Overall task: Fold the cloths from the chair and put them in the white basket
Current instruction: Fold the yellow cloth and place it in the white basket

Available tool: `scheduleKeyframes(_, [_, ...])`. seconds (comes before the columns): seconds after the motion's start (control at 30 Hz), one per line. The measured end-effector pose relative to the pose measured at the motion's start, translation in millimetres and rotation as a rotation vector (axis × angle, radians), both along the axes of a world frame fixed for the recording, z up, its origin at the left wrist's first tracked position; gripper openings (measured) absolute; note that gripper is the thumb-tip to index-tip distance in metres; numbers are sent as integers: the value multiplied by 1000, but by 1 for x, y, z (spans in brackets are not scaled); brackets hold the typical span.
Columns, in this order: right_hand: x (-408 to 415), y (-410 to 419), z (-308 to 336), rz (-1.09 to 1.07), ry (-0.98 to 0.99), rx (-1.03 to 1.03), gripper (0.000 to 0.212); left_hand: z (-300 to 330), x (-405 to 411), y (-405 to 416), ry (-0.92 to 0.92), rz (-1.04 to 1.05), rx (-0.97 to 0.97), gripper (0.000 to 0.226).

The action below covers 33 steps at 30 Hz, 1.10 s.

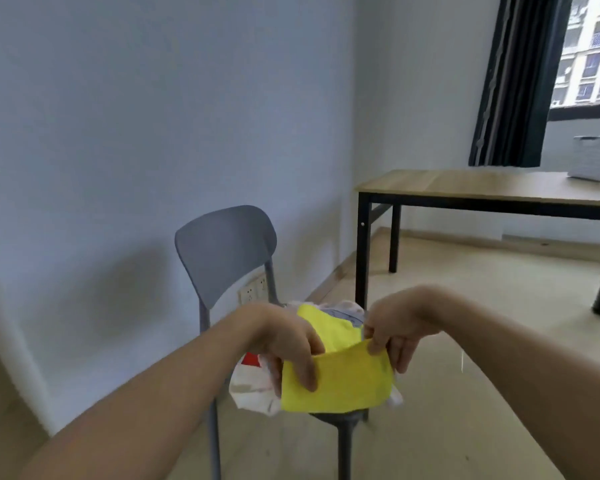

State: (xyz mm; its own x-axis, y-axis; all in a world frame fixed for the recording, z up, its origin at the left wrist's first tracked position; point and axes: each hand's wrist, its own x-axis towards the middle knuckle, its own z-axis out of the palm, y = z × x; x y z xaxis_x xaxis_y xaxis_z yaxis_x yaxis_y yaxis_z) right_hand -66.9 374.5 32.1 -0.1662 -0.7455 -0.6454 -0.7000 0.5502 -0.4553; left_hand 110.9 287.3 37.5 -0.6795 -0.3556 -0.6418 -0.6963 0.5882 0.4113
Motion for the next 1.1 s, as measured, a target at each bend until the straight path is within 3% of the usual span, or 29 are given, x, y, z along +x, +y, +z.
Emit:
scheduleKeyframes(0.07, [1,-9,-36,7,41,126,39,-38,-6,-1,-85,16,-7,46])
scheduleKeyframes(0.13, [-3,-18,-54,-1,51,127,42,-53,-10,-13,-68,25,-30,42])
scheduleKeyframes(0.2, [-13,-30,-57,-24,48,29,37,-54,-16,-36,10,48,-114,34])
scheduleKeyframes(0.3, [-35,-56,-54,-155,52,-273,13,-51,-32,-75,246,157,-282,23])
scheduleKeyframes(0.37, [-50,-75,-57,-234,111,-417,17,-53,-48,-96,409,241,-335,11])
scheduleKeyframes(0.43, [-61,-92,-71,-280,189,-458,23,-63,-66,-112,503,311,-364,21])
scheduleKeyframes(0.5, [-67,-103,-90,-302,200,-449,22,-84,-82,-125,486,309,-397,25])
scheduleKeyframes(0.6, [-70,-110,-117,-323,88,-430,14,-113,-94,-137,407,297,-425,12])
scheduleKeyframes(0.7, [-75,-112,-131,-336,-39,-488,11,-119,-97,-147,388,308,-411,28])
scheduleKeyframes(0.87, [-80,-113,-134,-378,-183,-497,5,-121,-92,-158,190,265,-428,52])
scheduleKeyframes(1.0, [-80,-112,-136,-458,-305,-542,12,-110,-95,-143,199,177,-530,44])
scheduleKeyframes(1.1, [-78,-108,-130,-453,-323,-610,16,-106,-93,-136,303,112,-597,28])
